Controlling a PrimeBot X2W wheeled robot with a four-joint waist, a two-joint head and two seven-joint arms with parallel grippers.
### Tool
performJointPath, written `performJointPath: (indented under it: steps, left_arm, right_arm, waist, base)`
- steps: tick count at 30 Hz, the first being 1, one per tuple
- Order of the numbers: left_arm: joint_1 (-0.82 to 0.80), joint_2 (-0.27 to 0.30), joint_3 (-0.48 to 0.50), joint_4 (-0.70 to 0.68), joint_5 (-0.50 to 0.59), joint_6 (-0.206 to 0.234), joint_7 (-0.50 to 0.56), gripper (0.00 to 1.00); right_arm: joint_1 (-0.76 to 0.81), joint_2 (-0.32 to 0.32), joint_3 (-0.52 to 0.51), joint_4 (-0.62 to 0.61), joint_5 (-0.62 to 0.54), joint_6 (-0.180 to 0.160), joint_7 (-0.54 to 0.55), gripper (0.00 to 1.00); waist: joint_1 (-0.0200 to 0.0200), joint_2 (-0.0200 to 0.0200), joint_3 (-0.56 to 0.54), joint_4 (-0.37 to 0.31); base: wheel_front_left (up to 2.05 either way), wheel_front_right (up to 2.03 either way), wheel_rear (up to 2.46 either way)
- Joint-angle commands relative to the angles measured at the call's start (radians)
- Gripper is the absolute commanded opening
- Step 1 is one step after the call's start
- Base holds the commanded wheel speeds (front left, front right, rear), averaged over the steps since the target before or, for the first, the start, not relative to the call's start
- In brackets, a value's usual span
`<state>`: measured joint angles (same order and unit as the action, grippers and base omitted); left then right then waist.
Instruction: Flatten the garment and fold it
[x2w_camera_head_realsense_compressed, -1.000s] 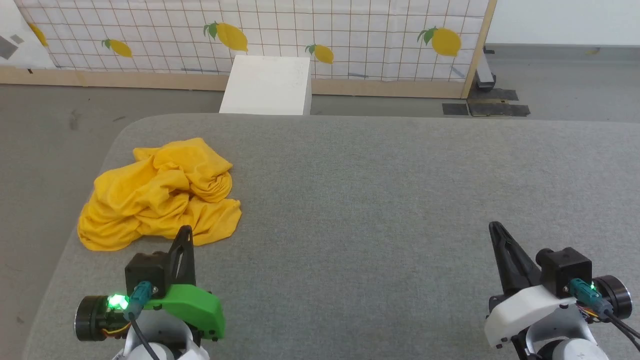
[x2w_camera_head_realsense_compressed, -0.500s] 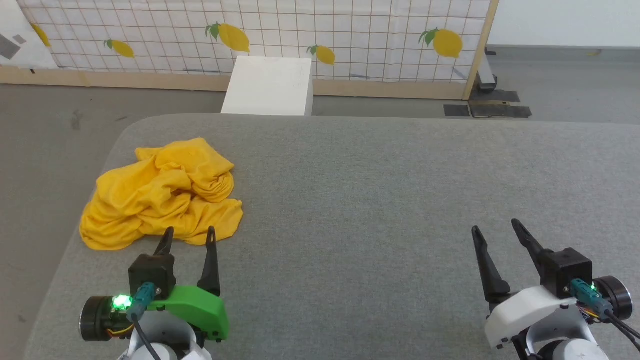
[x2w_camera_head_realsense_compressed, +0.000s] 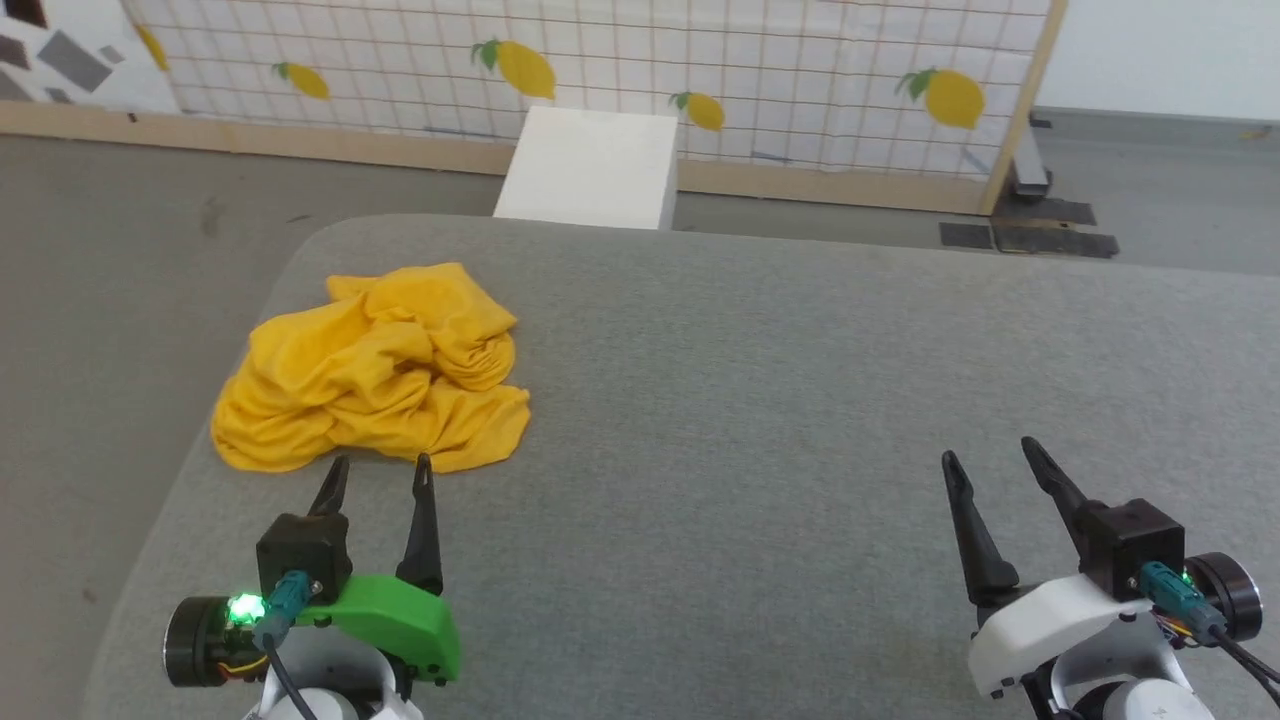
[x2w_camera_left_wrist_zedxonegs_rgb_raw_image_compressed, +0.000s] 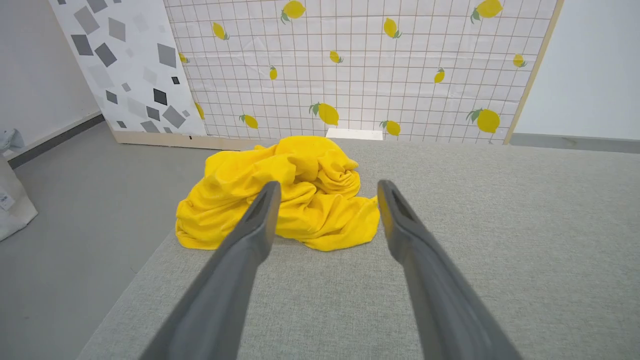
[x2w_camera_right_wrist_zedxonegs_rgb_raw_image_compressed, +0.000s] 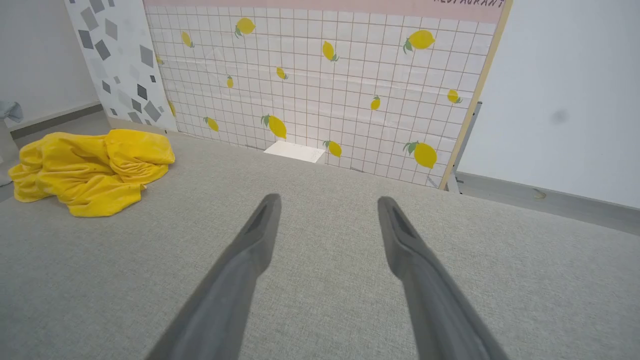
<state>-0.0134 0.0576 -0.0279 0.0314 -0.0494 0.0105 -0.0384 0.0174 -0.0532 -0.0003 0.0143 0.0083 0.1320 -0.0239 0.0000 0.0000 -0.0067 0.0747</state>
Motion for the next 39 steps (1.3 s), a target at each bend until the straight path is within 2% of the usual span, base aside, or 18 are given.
performJointPath:
  steps: [1, 21, 39]
  left_arm:
    - [-0.007, 0.007, -0.003, 0.006, -0.012, 0.007, -0.015, 1.00]
    - [0.003, 0.017, -0.012, 0.015, -0.051, 0.037, -0.056, 1.00]
    - [0.006, 0.026, -0.020, 0.029, -0.087, 0.060, -0.093, 1.00]
  right_arm:
    - [-0.001, 0.001, 0.004, 0.003, 0.004, 0.000, -0.009, 1.00]
    - [-0.010, 0.001, 0.021, 0.014, 0.008, 0.000, -0.026, 1.00]
    - [-0.017, 0.002, 0.031, 0.030, 0.013, -0.001, -0.047, 1.00]
  waist:
    - [0.0000, 0.0000, -0.001, 0.024]
    - [0.0000, 0.0000, -0.001, 0.174]
    - [0.0000, 0.0000, -0.002, 0.254]
  base:
    - [0.00, 0.00, 0.00]
    - [0.00, 0.00, 0.00]
    - [0.00, 0.00, 0.00]
